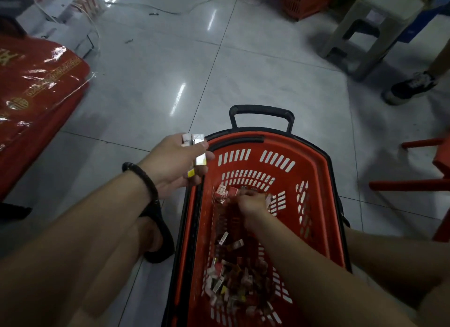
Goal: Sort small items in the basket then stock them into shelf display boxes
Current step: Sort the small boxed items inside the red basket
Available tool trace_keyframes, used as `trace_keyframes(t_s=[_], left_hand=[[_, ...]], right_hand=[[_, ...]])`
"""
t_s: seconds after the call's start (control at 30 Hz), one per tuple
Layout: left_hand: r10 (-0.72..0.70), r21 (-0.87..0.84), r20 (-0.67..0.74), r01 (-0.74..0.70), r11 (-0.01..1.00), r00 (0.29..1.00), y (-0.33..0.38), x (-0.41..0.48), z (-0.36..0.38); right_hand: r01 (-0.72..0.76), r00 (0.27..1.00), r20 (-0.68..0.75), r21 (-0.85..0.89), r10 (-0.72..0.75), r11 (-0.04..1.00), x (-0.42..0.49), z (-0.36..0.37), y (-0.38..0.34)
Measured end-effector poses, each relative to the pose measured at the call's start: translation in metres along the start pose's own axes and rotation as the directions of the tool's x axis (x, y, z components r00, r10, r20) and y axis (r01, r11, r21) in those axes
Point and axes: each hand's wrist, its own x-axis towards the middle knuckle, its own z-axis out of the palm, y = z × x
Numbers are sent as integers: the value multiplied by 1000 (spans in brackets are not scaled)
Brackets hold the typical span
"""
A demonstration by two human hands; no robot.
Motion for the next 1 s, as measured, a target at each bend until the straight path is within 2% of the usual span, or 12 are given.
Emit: trace_keyframes(t_s=[0.13,0.2,0.33,0.43,0.5,0.57,0.67,0.77,0.9,1.0], left_hand=[[-110,-174,52,118,978,993,-3,7,0],[-145,-238,52,153,959,988,-4,11,0],[-157,-248,38,161,955,987,-8,16,3],[-146,-258,79,162,952,986,-9,15,9],[-130,-257,106,154,954,986,-11,14,12],[-101,-249,143,134,959,985,-14,12,16],[-49,-237,228,104,966,972,-20,8,24],[2,-213,299,65,975,954,-27,1,36],[19,-154,265,23,988,964,-27,-8,54],[-6,-94,278,34,995,960,-29,-9,69]], right_hand=[[4,999,-53,-26,-6,1000,62,31,31],[16,995,-94,1,-16,1000,63,43,28],[75,971,-224,-33,-81,997,64,55,25],[103,968,-219,-86,-119,991,55,53,28],[148,967,-206,-31,-152,988,36,46,21],[284,952,-143,71,-272,956,7,34,4],[517,844,49,192,-534,834,-51,9,-37],[567,755,195,283,-626,773,-92,-14,-69],[651,712,300,59,-635,757,-115,-48,-90],[705,700,357,-209,-618,678,-121,-83,-105]])
